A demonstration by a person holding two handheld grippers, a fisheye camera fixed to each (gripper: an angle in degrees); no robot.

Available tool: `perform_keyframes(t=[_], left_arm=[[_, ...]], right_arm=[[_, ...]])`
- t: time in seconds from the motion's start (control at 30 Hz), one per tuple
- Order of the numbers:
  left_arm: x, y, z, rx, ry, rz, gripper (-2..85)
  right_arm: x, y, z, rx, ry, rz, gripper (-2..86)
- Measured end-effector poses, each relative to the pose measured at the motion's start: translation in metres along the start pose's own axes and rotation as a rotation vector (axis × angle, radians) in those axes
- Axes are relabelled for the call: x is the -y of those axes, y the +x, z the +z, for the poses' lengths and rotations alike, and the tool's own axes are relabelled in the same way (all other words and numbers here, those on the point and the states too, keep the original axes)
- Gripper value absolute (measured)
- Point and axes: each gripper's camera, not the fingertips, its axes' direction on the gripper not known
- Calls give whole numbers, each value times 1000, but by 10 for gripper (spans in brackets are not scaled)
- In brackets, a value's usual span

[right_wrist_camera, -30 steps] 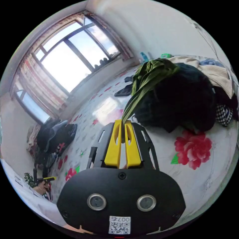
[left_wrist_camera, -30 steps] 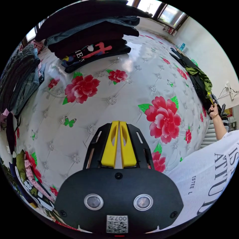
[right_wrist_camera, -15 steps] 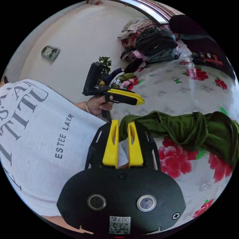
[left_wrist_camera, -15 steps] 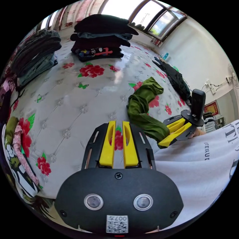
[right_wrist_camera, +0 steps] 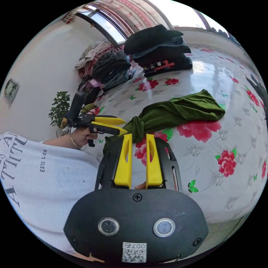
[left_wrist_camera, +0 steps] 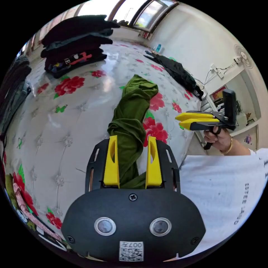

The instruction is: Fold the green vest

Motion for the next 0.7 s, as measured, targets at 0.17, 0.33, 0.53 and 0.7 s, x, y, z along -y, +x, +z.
perform_keyframes(t=[0.17,0.33,0.53,0.7], left_arm=[[-1,-15,24,33,-72,-86,47],[-45,-11,-29,-25,56,-46,45],[-85,-11,-78,-29,137,-72,37],[-126,-27,-99,51,138,-185,4]], right_arm=[[37,-2,7,-161,47,-5,71],[84,21,48,-250,6,30,77],[114,27,127,-87,-189,61,32],[109,1,56,-21,53,-51,2]])
